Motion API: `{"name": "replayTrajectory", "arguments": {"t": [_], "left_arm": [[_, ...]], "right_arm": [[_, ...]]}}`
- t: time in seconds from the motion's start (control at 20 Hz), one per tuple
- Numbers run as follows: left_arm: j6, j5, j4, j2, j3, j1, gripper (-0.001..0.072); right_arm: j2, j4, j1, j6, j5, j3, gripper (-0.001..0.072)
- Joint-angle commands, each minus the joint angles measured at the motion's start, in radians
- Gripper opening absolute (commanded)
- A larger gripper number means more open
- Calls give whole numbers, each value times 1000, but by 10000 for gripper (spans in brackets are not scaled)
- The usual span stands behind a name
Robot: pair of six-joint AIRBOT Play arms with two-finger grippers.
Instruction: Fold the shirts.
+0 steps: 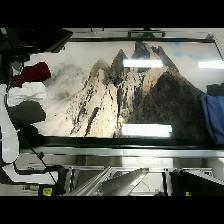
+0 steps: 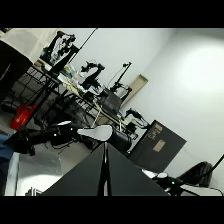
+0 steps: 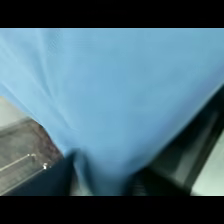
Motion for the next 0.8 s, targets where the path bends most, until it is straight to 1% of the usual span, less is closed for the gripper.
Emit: {"name": "replayTrajectory", "arguments": {"t": [0.0,0.05,0.15,0.2,0.25,0.3,0.4,0.45,0.5,0.55,0.75], "left_arm": [[0,6,13,0,0,-12,19],[0,10,13,0,0,-12,19],[0,14,14,0,0,2,19],[0,21,16,0,0,10,19],[0,32,23,0,0,18,18],[0,41,23,-1,0,25,18],[3,67,23,-1,0,45,19],[23,80,27,-1,0,54,20],[27,93,49,-1,0,64,19],[26,101,80,-1,0,74,18],[-12,133,330,0,0,130,8]], "right_arm": [[-2,-86,-19,3,67,39,277],[4,-190,-19,77,99,86,225],[32,-412,-18,277,155,190,227],[57,-482,-18,357,179,236,228],[91,-516,-18,418,192,278,228],[129,-507,-15,455,190,314,227],[188,-401,27,466,146,365,217],[209,-323,77,433,132,373,34],[226,-253,142,400,120,373,19],[239,-208,233,390,115,373,19],[273,-179,635,369,129,373,18]]}}
